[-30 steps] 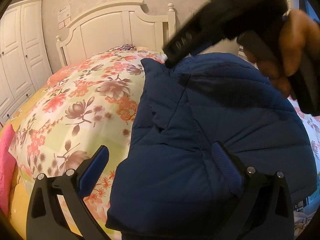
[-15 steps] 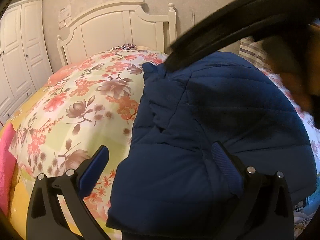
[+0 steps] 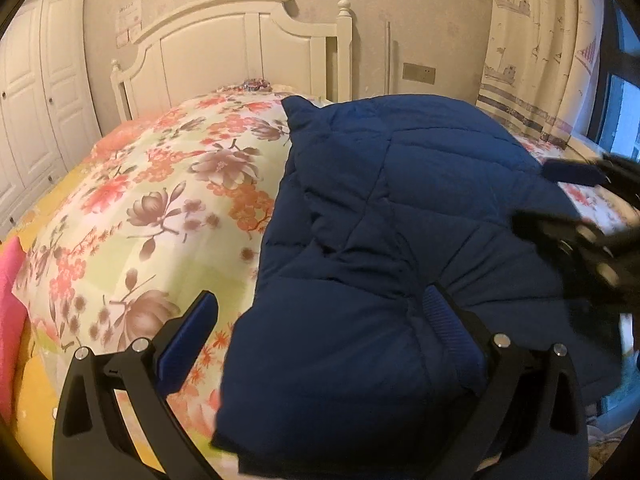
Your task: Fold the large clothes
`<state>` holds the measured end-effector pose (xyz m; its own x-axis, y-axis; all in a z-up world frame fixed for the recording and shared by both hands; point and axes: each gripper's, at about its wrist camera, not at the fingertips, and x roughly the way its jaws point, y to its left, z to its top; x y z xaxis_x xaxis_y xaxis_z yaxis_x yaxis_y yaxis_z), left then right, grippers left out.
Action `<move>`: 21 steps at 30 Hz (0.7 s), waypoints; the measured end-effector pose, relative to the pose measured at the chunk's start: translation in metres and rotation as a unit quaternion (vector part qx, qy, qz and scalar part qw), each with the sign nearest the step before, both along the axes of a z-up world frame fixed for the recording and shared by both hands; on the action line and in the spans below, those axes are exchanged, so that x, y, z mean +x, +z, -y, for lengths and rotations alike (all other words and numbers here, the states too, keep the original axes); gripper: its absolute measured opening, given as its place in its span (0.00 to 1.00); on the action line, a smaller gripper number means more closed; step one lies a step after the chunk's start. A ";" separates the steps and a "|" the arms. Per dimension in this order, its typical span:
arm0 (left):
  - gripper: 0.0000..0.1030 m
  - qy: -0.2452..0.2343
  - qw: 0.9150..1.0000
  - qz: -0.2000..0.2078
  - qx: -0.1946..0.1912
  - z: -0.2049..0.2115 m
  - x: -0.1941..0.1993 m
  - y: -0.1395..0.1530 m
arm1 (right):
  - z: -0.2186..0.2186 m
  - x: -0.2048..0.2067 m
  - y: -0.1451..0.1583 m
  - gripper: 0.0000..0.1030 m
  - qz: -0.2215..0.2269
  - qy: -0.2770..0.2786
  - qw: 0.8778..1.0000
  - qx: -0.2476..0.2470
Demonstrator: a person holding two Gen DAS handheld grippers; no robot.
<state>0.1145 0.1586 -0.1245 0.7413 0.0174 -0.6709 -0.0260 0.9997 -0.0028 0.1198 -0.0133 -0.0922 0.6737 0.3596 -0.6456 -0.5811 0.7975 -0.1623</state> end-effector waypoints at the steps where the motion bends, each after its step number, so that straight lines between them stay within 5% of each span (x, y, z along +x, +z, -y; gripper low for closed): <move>1: 0.98 -0.002 1.000 -0.010 -0.007 -0.003 0.001 0.006 | 0.008 -0.012 0.000 0.73 -0.002 0.004 1.000 0.011; 8: 0.97 -0.089 0.995 0.043 0.000 0.024 0.029 0.100 | 0.042 -0.067 -0.006 0.73 0.026 0.007 0.997 0.071; 10: 0.97 -0.097 0.993 0.034 0.049 0.042 0.058 0.102 | 0.032 -0.076 -0.007 0.72 0.031 0.024 0.997 0.062; 12: 0.97 -0.089 0.990 -0.004 0.107 0.055 0.101 0.087 | 0.020 -0.083 -0.009 0.63 0.041 0.037 0.998 0.038; 15: 0.98 -0.072 0.983 -0.066 0.154 0.048 0.147 0.050 | 0.022 -0.084 -0.011 0.63 0.038 0.038 0.998 0.043; 21: 0.98 -0.070 0.995 -0.077 -0.002 -0.006 0.145 0.016 | 0.016 -0.084 -0.031 0.64 0.033 0.061 0.998 0.009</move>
